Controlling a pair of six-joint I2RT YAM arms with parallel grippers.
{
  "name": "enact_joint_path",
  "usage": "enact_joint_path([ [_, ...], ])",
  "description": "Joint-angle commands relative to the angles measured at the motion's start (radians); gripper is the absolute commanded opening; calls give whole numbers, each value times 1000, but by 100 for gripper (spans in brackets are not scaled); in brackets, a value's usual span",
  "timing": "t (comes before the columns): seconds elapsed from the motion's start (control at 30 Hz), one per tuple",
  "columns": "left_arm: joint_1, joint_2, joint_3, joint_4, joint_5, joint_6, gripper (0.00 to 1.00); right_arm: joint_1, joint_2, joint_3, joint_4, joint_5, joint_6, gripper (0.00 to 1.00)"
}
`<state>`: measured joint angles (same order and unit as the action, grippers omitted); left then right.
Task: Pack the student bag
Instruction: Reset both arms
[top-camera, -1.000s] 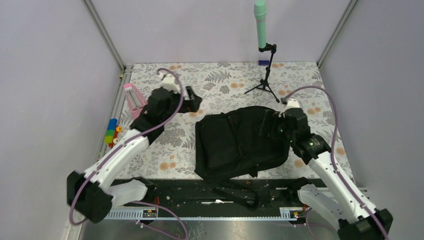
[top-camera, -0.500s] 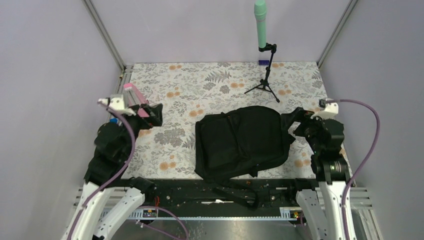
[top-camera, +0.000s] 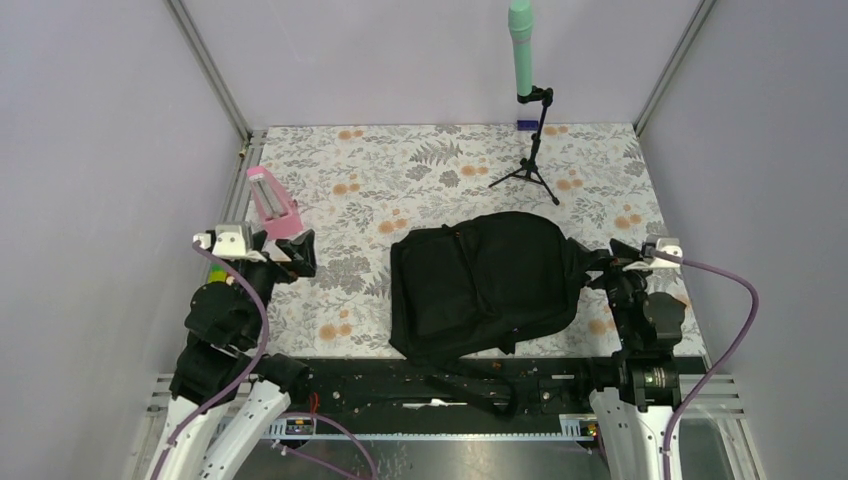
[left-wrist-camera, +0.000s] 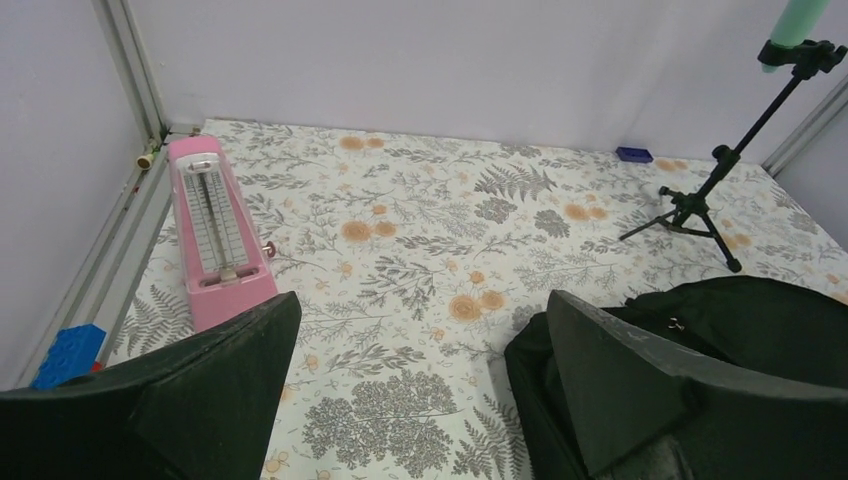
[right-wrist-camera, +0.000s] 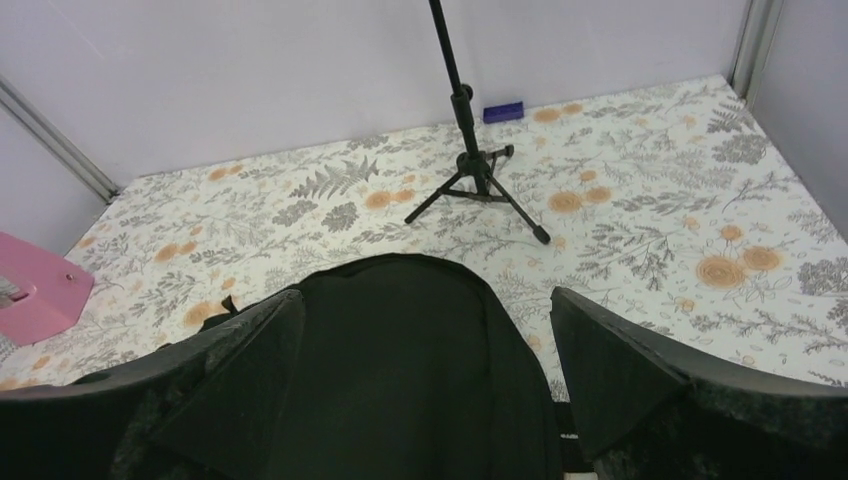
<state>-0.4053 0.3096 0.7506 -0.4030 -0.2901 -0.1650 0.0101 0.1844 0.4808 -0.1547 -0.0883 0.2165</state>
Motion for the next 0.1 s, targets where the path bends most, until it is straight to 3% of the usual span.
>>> enact_joint_path([
  [0.0, 5, 30, 15, 15, -63, 10, 99, -4, -15, 19, 79, 26, -25, 100],
  [0.07, 5, 40, 15, 13, -70, -3, 99, -4, -14, 15, 79, 25, -23, 100],
])
